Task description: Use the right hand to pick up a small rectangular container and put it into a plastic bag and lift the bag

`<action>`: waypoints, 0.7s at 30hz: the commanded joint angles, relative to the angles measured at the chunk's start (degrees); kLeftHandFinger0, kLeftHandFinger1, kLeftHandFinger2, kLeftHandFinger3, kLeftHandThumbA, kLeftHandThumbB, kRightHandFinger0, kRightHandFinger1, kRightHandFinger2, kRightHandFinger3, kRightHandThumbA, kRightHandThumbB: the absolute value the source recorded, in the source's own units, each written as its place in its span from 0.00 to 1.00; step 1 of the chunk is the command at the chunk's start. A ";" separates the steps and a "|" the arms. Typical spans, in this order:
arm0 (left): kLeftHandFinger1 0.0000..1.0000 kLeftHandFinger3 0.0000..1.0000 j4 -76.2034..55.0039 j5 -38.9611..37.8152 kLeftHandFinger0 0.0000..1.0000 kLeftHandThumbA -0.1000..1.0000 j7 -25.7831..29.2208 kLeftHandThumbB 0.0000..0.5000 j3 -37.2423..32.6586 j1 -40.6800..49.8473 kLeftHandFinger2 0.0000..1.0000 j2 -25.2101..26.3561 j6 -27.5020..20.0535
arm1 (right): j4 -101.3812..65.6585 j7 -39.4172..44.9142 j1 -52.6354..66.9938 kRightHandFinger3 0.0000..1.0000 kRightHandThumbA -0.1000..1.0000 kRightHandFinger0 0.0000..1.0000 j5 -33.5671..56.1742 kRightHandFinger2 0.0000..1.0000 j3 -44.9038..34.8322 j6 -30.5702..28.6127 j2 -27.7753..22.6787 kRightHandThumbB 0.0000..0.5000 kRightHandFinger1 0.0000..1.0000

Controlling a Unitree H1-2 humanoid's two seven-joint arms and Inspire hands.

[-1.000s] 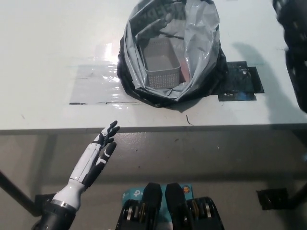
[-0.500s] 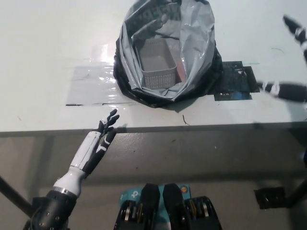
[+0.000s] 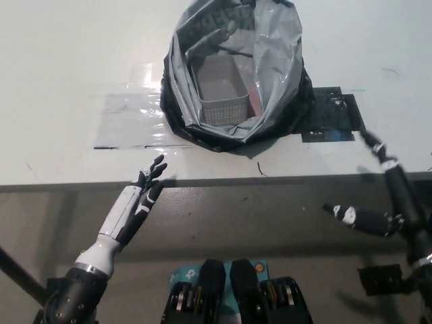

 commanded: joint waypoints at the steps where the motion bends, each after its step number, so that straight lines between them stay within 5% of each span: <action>1: 1.00 1.00 -4.81 -0.42 1.00 1.00 0.03 0.48 0.93 3.14 1.00 1.43 -1.71 | 7.40 -0.48 5.99 1.00 0.85 1.00 14.12 1.00 -0.74 -18.64 3.52 0.39 1.00; 8: 1.00 1.00 -5.25 0.49 1.00 1.00 0.22 0.51 -0.09 7.47 1.00 0.85 -2.58 | 7.10 -0.74 10.56 1.00 0.92 1.00 9.19 1.00 1.80 -19.51 2.90 0.57 1.00; 21: 1.00 1.00 -5.03 0.05 1.00 1.00 0.11 0.51 0.41 9.57 1.00 1.48 -2.33 | 9.51 -2.32 11.88 1.00 0.93 1.00 7.28 1.00 3.82 -23.26 3.38 0.54 1.00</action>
